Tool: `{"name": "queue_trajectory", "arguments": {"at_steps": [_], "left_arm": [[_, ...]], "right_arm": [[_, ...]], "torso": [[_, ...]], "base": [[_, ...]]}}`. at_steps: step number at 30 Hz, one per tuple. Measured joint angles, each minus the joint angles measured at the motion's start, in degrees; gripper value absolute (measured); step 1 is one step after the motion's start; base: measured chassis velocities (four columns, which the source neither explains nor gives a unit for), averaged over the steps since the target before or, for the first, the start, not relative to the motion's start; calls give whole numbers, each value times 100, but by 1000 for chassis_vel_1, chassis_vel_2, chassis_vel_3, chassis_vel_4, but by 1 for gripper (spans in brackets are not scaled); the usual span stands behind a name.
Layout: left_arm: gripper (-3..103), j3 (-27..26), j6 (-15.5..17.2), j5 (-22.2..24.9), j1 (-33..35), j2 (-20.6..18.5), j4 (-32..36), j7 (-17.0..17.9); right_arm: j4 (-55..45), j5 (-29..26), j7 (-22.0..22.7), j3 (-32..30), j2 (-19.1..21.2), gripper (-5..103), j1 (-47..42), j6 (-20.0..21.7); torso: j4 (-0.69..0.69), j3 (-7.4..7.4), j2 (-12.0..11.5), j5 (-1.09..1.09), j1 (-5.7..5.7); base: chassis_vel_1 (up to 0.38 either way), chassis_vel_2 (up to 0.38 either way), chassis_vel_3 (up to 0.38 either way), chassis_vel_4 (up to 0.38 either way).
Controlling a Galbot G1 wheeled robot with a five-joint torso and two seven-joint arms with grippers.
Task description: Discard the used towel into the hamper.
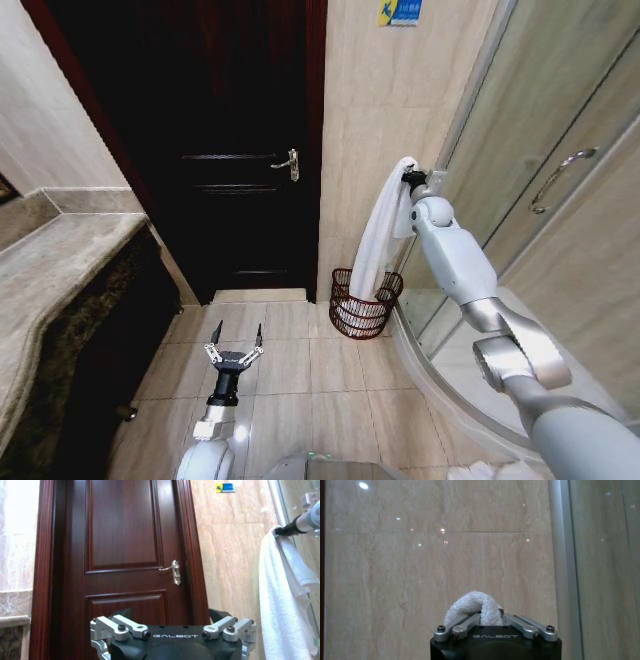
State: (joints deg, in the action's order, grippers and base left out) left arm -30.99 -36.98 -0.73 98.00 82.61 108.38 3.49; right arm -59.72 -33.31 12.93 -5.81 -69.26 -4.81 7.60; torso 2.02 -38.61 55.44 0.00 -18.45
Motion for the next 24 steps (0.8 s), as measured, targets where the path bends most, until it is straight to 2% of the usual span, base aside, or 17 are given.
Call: {"name": "queue_trajectory", "arguments": {"at_steps": [17, 24], "left_arm": [[100, -40, -82, 64, 4, -27, -84, -2], [100, -40, -93, 100, -28, -39, -131, -41]], "right_arm": [[-163, 30, 95, 49, -3, 4, -134, 34], [-589, 37, 318, 13, 115, 4, -406, 110]], "torso": [[1, 236, -427, 0, 191], [0, 324, -591, -1, 263]], "base": [[-25, 37, 33, -29], [-80, 71, 62, -74]]}}
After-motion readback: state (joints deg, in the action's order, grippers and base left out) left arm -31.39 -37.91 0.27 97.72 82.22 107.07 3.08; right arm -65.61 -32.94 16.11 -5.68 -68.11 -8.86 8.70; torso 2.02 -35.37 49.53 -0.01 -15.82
